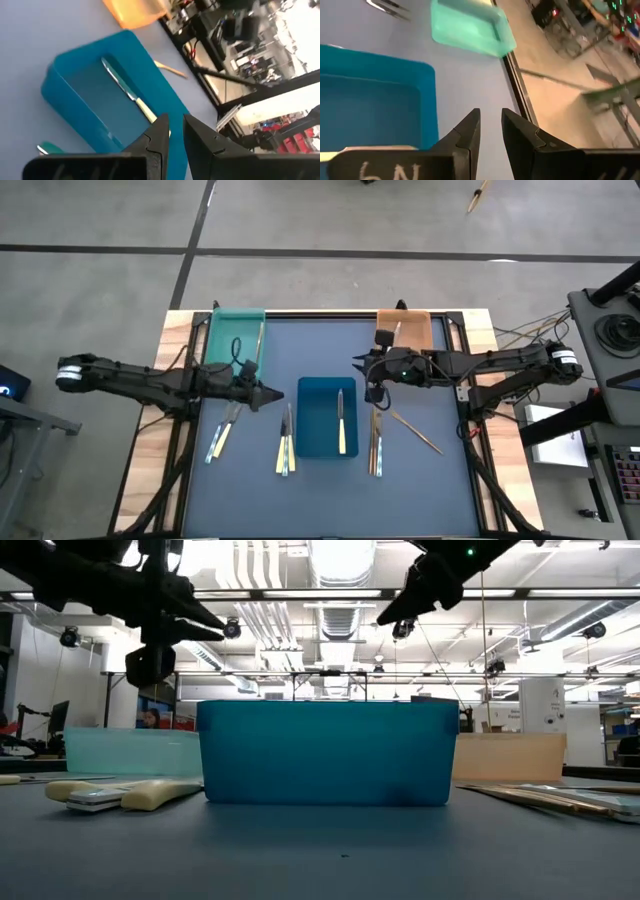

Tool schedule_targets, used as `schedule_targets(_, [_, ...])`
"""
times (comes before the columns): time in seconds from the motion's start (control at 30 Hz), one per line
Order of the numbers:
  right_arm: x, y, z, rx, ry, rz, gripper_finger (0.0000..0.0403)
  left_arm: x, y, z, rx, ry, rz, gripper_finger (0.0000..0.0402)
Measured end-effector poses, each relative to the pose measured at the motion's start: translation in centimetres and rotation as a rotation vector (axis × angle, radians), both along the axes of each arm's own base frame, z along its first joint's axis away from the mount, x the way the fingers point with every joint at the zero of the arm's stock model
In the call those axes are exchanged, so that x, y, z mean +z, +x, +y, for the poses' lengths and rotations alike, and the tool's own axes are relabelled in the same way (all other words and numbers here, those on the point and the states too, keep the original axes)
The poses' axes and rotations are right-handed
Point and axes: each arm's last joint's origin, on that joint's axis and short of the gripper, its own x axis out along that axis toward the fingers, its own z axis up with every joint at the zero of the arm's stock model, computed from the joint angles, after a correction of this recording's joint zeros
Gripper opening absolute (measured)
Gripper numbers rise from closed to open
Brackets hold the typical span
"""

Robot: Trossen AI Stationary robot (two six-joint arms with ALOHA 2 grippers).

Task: Sort silverware by color (type)
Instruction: Put the left yellow knife into the blue bin

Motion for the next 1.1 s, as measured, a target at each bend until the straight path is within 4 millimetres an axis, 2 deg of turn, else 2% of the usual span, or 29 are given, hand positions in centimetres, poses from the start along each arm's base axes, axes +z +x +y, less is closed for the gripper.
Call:
schedule_targets(0.07, [0.2, 0.1, 0.1, 0.059, 0.007, -0.013, 0.007, 0.1, 0.7, -0.2, -0.01, 0.0, 0.055, 0.0037])
schedule_targets(0.2, [0.3, 0.2, 0.4, 0.13, 0.014, -0.025, 0.007, 0.5, 1.6, -0.5, -0.038, 0.025, 0.285, 0.0037])
schedule_targets(0.43, [0.4, 0.1, 0.2, 0.128, 0.014, -0.022, 0.007, 1.4, 0.6, -1.6, -0.057, 0.05, 0.801, 0.0037])
schedule_targets(0.57, [0.4, 0.1, 0.1, 0.126, 0.015, -0.021, 0.007, 1.0, -0.3, -2.4, -0.035, 0.03, 1.033, 0.0037])
schedule_targets(0.7, [0.4, 0.1, 0.1, 0.123, 0.015, -0.021, 0.007, 0.1, -0.9, -3.5, -0.049, -0.017, 1.152, 0.0037])
schedule_targets(0.83, [0.3, 0.1, 0.1, 0.123, 0.015, -0.018, 0.007, -1.2, -1.3, -4.5, -0.074, -0.074, 1.194, 0.0037])
schedule_targets(1.1, [0.3, 0.1, 0.1, 0.123, 0.016, -0.017, 0.007, -2.9, -2.8, -5.3, 0.0, -0.118, 1.252, 0.0037])
